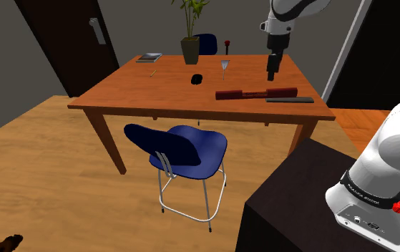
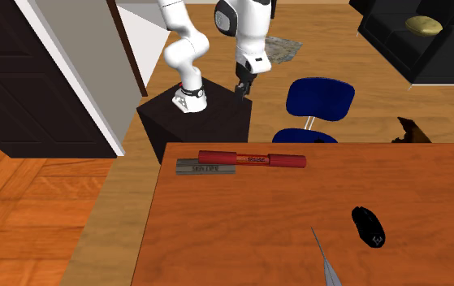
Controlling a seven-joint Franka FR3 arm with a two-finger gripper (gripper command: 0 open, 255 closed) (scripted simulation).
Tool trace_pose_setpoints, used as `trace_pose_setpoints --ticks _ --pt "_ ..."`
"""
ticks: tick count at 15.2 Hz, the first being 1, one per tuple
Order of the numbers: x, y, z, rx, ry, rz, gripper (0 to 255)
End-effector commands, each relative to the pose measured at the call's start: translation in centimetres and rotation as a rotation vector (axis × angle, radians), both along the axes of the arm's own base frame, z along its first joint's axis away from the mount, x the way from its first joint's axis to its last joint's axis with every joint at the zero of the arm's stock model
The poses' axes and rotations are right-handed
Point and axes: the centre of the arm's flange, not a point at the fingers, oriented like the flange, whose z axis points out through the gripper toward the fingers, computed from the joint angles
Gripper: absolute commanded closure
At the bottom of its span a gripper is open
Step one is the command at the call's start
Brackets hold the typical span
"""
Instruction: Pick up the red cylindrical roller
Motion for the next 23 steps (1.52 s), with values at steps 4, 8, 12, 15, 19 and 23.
trace_pose_setpoints --ticks 4,8,12,15,19,23 --pt "4.5 -3.3 -4.1 0.002 0.013 0.079 0" --pt "7.9 -5.7 -7.5 0.004 0.024 0.141 0" --pt "11.4 -7.8 -10.9 0.006 0.035 0.202 0" --pt "13.9 -9.1 -13.3 0.007 0.042 0.244 0" --pt "13.9 -9.1 -15.4 0.007 0.042 0.244 0" --pt "13.9 -9.1 -17.3 0.007 0.042 0.244 0"
